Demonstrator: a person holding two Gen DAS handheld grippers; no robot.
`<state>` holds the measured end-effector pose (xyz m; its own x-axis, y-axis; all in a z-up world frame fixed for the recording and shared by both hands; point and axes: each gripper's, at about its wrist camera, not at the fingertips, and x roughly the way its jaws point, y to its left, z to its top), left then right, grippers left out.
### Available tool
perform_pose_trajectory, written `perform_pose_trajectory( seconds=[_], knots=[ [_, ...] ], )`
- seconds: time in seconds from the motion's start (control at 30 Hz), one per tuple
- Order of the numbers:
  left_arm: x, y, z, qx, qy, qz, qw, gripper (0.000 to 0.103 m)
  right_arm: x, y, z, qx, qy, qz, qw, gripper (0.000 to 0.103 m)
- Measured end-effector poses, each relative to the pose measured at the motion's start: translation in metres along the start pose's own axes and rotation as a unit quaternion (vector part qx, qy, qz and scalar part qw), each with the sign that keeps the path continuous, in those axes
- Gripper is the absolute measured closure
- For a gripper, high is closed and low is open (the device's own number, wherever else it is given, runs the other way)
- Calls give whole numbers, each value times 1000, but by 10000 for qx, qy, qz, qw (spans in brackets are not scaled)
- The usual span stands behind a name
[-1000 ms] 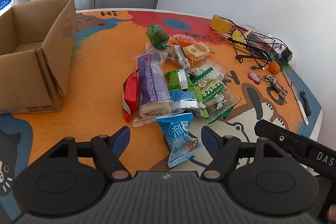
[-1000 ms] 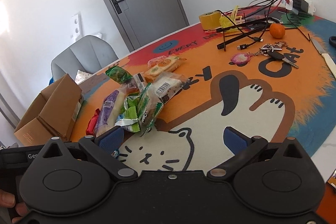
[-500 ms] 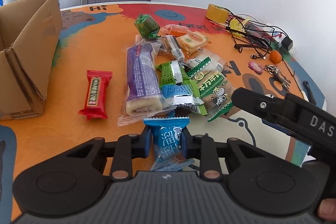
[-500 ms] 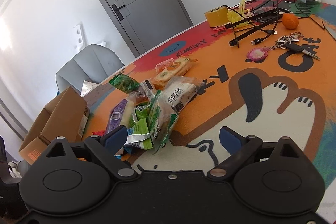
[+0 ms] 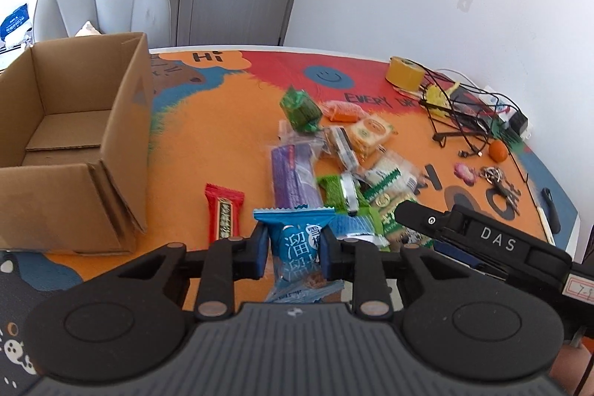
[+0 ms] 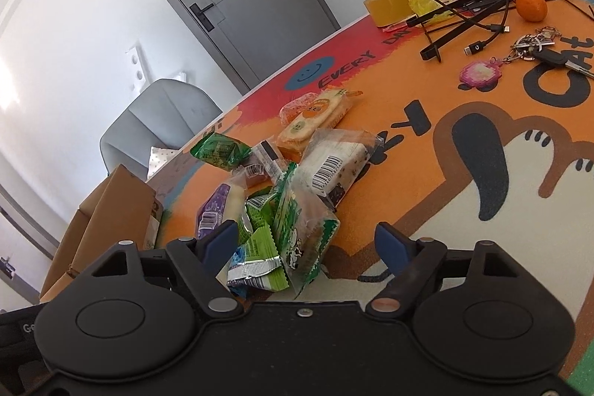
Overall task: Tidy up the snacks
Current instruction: 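Grasp the blue snack bag with the left tool while the right tool grasps a green packet, then carry both snacks over the cardboard box and release them inside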
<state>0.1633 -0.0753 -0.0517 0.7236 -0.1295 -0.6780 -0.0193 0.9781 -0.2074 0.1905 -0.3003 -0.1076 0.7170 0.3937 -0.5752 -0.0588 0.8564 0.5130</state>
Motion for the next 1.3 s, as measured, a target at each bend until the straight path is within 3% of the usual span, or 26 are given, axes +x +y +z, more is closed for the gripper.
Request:
perform_pose_trajectory(
  seconds=[0.1, 0.17, 0.2, 0.33, 0.73, 1.3],
  knots=[
    [-3, 5, 6, -28, -58, 11, 10000, 77, 6, 2, 2, 20, 57, -57, 10000, 38],
    [-6, 8, 11, -26, -109, 8, 9999, 77, 12, 0, 2, 79, 123, -57, 9999, 55],
    [-7, 10, 14, -38, -135, 11, 9999, 77, 15, 0, 2, 111, 209, -94, 9997, 73],
    [-16, 19, 27, -132, -265, -30, 9996, 77, 10, 7, 7, 191, 101, 15, 9998, 82],
    [-42, 47, 55, -281, -707, 12, 9971, 77, -5, 57, 33, -280, -293, 272, 9988, 83],
    [-67, 116, 74, -551, -1007, 541, 9919, 77, 28, 152, 41, -1071, -314, 898, 9897, 83]
  ],
)
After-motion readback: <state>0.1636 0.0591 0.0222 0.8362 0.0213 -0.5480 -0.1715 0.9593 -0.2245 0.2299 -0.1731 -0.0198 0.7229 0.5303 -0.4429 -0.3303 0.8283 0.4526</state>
